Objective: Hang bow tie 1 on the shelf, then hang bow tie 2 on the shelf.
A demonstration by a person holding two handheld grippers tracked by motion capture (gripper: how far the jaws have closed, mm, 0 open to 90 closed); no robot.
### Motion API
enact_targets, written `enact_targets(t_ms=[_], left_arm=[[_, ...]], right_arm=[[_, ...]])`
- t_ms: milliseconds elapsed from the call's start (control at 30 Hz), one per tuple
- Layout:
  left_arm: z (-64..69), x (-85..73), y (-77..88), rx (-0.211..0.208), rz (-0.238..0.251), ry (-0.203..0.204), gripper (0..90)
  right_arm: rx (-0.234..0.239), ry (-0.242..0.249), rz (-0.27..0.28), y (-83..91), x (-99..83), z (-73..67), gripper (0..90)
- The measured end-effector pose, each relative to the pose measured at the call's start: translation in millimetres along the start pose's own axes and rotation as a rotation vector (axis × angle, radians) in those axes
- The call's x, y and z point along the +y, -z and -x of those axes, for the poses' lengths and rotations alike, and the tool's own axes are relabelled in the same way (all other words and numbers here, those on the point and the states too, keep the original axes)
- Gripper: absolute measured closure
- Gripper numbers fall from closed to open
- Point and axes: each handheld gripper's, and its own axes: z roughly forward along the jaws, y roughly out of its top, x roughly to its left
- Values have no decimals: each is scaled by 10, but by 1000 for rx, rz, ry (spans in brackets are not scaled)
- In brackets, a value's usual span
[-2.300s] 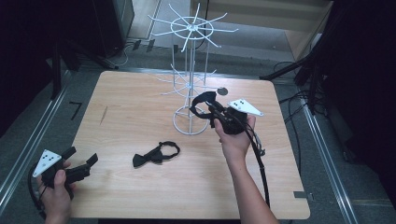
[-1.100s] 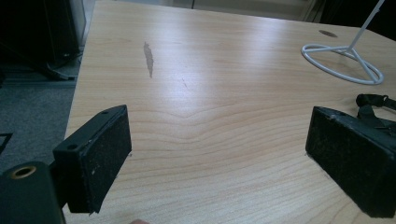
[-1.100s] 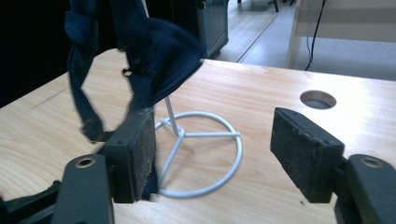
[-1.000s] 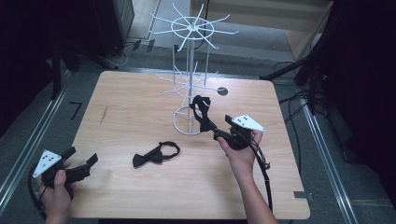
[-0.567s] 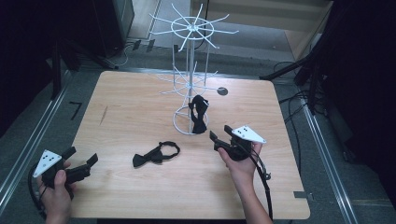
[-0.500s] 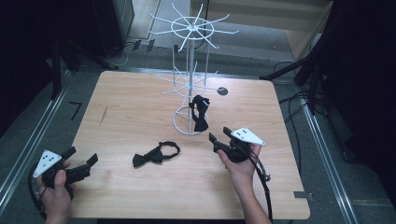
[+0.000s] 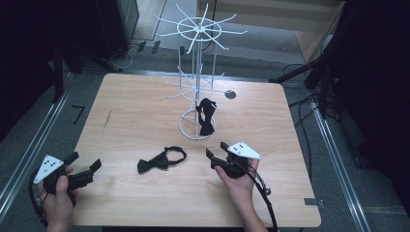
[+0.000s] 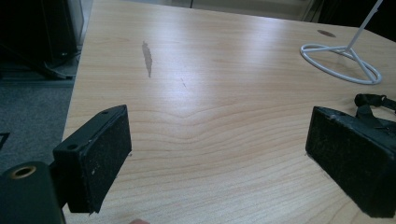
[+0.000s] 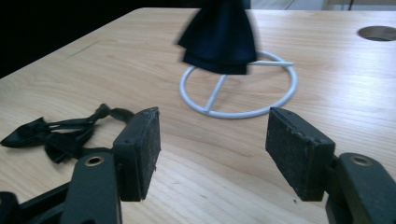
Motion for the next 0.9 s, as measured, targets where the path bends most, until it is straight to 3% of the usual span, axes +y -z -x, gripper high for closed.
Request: enact_targets(t_ms=[567, 900], left_arm=[[-5, -1, 7, -3, 3, 2, 79], [-5, 1, 2, -1, 2, 1, 79]], right_arm=[[65, 8, -16, -163, -27, -305, 382], [113, 67, -34, -340, 55, -564, 424]])
